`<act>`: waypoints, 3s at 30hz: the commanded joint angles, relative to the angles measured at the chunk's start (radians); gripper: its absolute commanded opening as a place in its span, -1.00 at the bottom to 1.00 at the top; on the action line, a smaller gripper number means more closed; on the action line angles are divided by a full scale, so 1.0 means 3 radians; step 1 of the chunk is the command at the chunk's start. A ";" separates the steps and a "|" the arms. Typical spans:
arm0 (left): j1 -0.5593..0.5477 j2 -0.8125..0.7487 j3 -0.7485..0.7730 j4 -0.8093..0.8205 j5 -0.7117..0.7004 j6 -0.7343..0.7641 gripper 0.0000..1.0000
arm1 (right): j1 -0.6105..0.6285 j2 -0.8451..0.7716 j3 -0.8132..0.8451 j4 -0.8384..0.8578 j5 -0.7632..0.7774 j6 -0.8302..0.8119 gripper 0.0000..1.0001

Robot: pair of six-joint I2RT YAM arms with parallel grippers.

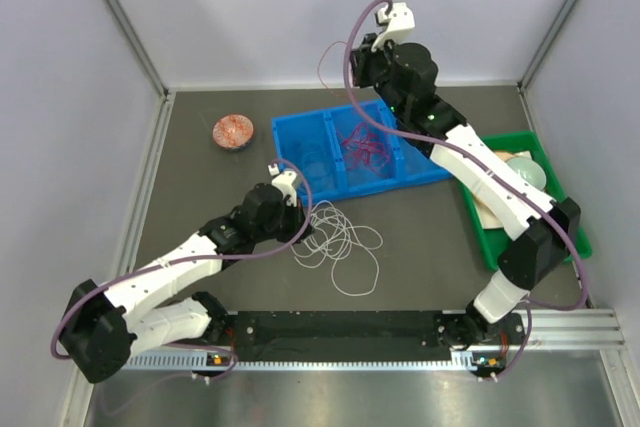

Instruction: Untangle the cables

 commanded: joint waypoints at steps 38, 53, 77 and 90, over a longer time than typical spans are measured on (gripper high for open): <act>0.0012 0.0088 -0.0039 0.0130 0.0099 0.0006 -1.00 | -0.0407 0.0516 -0.1118 0.0135 -0.0008 0.0787 -1.00; 0.0007 0.0124 0.0109 0.0002 0.0238 0.0138 -0.50 | -0.0423 0.0339 -0.0989 -0.0045 -0.0142 0.0751 0.58; 0.0375 -0.0909 0.0513 -0.0750 -0.1724 -0.0326 0.98 | 0.0896 -0.1284 -0.2984 -0.0311 0.0292 0.1733 0.98; 0.0488 -0.0991 0.0365 -0.0857 -0.1777 -0.0536 0.98 | 0.1274 0.0208 -0.2310 -0.0260 0.0303 0.1810 0.98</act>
